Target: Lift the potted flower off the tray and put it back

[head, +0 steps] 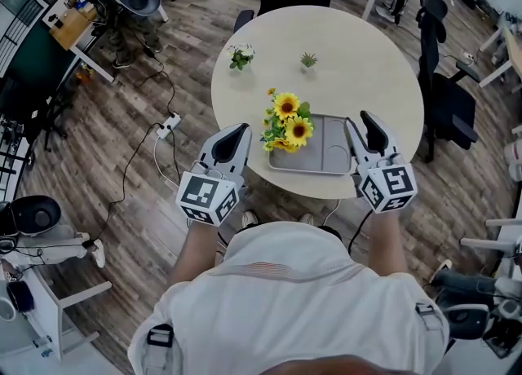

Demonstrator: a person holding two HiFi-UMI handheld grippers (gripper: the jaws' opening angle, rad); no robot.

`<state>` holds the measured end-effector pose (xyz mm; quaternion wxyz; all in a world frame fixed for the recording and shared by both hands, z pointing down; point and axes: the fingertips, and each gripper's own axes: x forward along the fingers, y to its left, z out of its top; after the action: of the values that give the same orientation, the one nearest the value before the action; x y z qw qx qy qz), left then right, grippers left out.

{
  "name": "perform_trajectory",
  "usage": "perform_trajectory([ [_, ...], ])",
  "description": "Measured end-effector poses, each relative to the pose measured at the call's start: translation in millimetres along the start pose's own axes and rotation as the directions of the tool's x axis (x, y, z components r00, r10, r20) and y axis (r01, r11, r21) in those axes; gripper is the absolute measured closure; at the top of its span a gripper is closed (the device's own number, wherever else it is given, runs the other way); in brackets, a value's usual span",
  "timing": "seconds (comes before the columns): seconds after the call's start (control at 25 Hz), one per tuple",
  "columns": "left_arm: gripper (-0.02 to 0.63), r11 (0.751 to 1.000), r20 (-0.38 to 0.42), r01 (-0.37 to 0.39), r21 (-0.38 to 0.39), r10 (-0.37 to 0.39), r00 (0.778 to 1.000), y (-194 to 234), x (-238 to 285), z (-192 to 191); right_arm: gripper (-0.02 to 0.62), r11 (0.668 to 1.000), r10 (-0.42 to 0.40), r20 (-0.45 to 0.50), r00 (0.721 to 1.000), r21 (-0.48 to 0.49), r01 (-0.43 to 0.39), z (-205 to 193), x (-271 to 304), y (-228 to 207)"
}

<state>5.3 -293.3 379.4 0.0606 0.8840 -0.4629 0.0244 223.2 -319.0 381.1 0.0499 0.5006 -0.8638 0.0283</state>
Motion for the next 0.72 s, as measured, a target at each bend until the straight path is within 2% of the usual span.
perform_trajectory([
  [0.08, 0.601, 1.0, 0.006, 0.008, 0.002, -0.008, 1.0, 0, 0, 3, 0.363, 1.0, 0.022, 0.002, 1.0, 0.007, -0.022, 2, 2, 4],
  [0.32, 0.601, 1.0, 0.013, 0.008, 0.0, -0.008, 1.0, 3, -8, 3, 0.166, 0.998, 0.052, 0.016, 0.999, 0.043, -0.053, 6, 3, 14],
  [0.52, 0.601, 1.0, 0.013, 0.02, 0.004, -0.02, 1.0, 2, -5, 3, 0.124, 0.997, 0.058, -0.003, 0.998, 0.06, -0.058, -1, 4, 14],
  [0.72, 0.601, 1.0, 0.003, 0.02, -0.006, -0.02, 1.0, 1, -3, 0, 0.123, 0.993, 0.114, -0.146, 0.983, 0.007, -0.114, -32, 9, 18],
])
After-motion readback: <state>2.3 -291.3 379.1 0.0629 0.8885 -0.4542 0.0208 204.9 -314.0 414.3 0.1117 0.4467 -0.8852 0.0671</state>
